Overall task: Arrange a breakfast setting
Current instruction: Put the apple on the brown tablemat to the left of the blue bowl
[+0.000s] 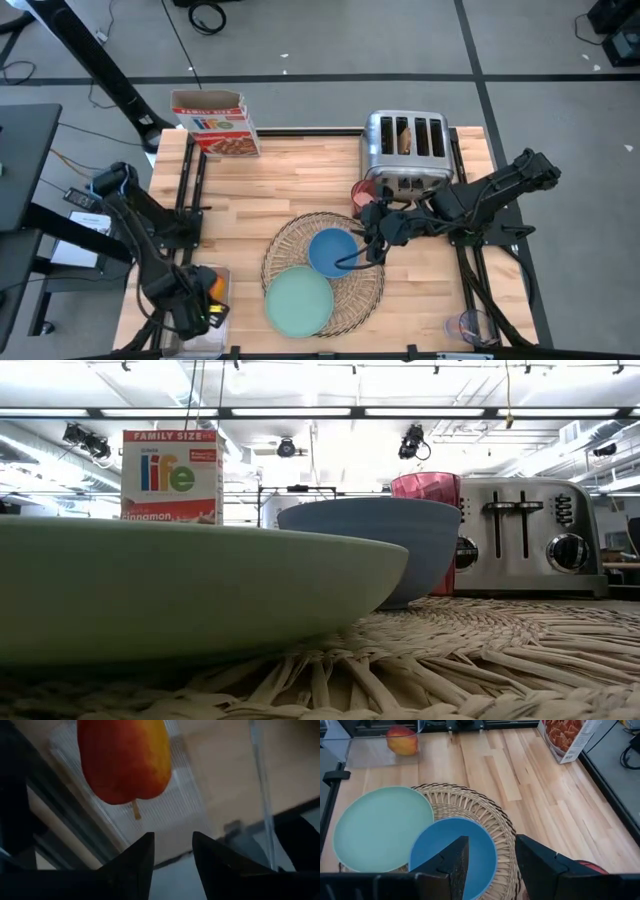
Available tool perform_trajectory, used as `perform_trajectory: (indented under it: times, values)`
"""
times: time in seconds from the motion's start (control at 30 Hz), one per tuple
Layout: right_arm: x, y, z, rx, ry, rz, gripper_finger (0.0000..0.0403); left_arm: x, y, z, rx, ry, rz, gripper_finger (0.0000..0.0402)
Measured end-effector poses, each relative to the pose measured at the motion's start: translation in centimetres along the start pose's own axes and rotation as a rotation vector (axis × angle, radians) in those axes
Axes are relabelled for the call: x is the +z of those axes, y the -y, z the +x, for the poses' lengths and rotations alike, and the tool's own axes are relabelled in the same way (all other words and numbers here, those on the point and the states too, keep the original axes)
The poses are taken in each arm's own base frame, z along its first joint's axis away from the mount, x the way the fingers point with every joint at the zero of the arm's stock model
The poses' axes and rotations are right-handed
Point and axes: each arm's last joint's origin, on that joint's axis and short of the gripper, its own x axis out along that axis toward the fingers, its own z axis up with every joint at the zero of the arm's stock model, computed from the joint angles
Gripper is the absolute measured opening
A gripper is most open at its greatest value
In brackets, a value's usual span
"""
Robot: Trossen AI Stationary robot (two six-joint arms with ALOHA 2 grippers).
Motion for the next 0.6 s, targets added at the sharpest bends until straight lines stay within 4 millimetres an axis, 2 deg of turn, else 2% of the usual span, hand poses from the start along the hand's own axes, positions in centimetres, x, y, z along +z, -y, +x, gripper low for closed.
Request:
perform_trajectory:
  times: [0.27, 0.6]
  values:
    - [0.1, 0.4, 0.2, 0.000, -0.007, -0.003, 0.0168, 0.4, 0.7, 1.8, 0.102, -0.026, -0.067, 0.0141]
    - [0.1, 0.3, 0.2, 0.026, -0.017, -0.005, 0.0168, -0.3, 0.4, 3.6, 0.176, 0.015, -0.089, 0.0141]
